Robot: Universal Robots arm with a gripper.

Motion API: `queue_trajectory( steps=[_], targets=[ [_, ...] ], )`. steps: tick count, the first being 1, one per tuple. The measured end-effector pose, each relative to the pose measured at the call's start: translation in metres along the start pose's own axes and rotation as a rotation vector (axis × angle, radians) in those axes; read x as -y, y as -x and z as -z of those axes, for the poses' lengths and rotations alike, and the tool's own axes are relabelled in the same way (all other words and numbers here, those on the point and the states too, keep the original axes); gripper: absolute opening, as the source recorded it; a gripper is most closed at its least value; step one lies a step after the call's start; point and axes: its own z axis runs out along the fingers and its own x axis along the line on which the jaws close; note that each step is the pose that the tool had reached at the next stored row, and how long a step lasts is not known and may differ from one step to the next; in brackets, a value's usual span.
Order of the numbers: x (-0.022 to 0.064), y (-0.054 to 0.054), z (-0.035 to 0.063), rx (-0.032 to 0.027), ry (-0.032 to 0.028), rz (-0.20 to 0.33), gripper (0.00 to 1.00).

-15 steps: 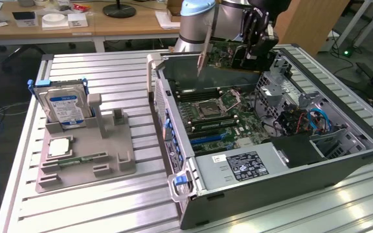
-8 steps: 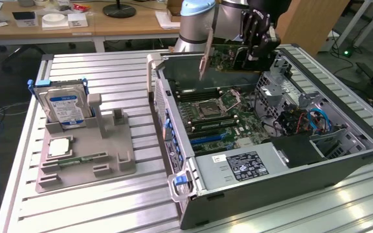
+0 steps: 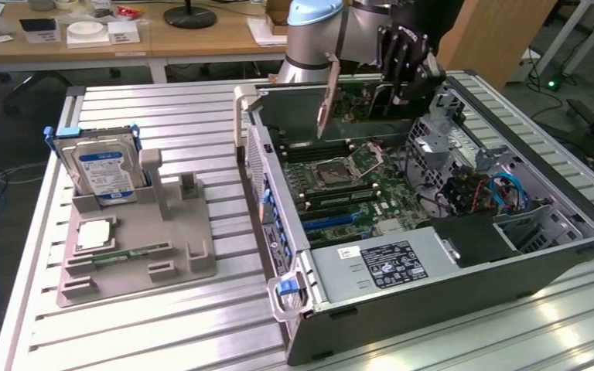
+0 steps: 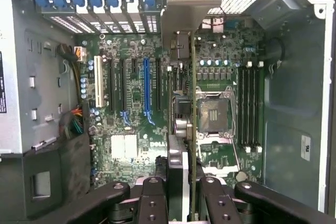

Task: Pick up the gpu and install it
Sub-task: 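Insert the gpu into the slot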

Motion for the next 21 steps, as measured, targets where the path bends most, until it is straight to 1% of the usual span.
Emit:
queue_trajectory(
  steps=[5, 9, 12, 13, 16, 18, 19, 21],
  targets=[
    [0.0001, -0.001, -0.0087, 0.0000, -0.0001, -0.014, 0.28],
    [0.0000, 0.001, -0.0138, 0.0000, -0.0007, -0.037, 0.28],
    [-0.0002, 0.001, -0.0191, 0.0002, -0.0007, -0.038, 0.28],
    [-0.0015, 0.001, -0.0211, 0.0003, -0.0008, -0.038, 0.28],
    [-0.0034, 0.001, -0.0260, 0.0008, -0.0053, -0.033, 0.28],
    [-0.0036, 0.001, -0.0287, 0.0034, -0.0047, -0.011, 0.28],
    [-0.0038, 0.001, -0.0301, 0.0057, -0.0043, 0.001, 0.28],
    [-0.0047, 0.000, -0.0337, 0.0074, -0.0042, 0.007, 0.28]
  ],
)
